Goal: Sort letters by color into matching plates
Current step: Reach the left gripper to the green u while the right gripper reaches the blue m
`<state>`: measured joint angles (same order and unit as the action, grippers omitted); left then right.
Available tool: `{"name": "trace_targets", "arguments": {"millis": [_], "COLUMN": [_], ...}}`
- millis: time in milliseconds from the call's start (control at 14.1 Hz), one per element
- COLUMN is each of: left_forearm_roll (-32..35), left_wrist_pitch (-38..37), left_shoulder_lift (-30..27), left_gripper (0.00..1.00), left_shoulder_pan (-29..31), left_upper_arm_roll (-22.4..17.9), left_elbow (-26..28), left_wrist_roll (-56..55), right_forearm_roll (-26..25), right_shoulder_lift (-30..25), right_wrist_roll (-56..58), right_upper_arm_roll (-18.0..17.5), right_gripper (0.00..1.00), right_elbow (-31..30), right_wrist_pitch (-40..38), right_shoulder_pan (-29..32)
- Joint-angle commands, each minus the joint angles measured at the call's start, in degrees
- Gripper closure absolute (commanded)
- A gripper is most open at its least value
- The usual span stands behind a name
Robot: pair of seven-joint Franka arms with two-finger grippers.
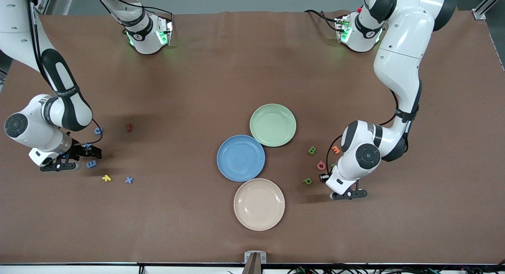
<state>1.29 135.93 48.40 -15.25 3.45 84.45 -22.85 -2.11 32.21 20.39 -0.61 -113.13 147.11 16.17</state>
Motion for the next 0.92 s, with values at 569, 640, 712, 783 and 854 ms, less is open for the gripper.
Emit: {"name": "trace_targets", "arguments": {"millis": [569, 640, 712, 783, 854], "left_forearm_roll": [0.56, 0.56, 0.56, 0.56, 0.56], "left_wrist_pitch": [-13.22, -13.76, -13.94, -13.85, -13.85], "left_shoulder_lift": [-9.71, -11.9, -13.75, -14.9, -15.26], "left_gripper": [0.8, 0.8, 0.8, 0.8, 0.8], "left_shoulder_pan": [-3.73, -4.26, -4.52, -4.7, -4.96], "left_upper_arm_roll": [0.77, 1.56, 3.22, 4.97, 6.47], "left_elbow": [1.49, 3.68, 5.62, 7.12, 7.92], "left_wrist_roll": [-6.4, -7.72, -10.08, -13.24, -15.62], "right_forearm_roll": [0.18, 0.18, 0.26, 0.35, 0.35], "right_shoulder_lift": [3.91, 4.35, 4.61, 4.7, 4.7], "right_wrist_roll": [13.71, 13.71, 13.8, 13.8, 13.71], "right_upper_arm_roll": [-1.06, -0.97, -1.06, -1.06, -1.06], "right_gripper": [0.0, 0.0, 0.01, 0.03, 0.06], "right_elbow": [4.84, 5.45, 5.89, 6.16, 6.34], "right_wrist_pitch": [0.55, 0.38, -0.5, -0.94, -1.03], "right_shoulder_pan": [1.41, 1.67, 2.02, 2.02, 2.02]}}
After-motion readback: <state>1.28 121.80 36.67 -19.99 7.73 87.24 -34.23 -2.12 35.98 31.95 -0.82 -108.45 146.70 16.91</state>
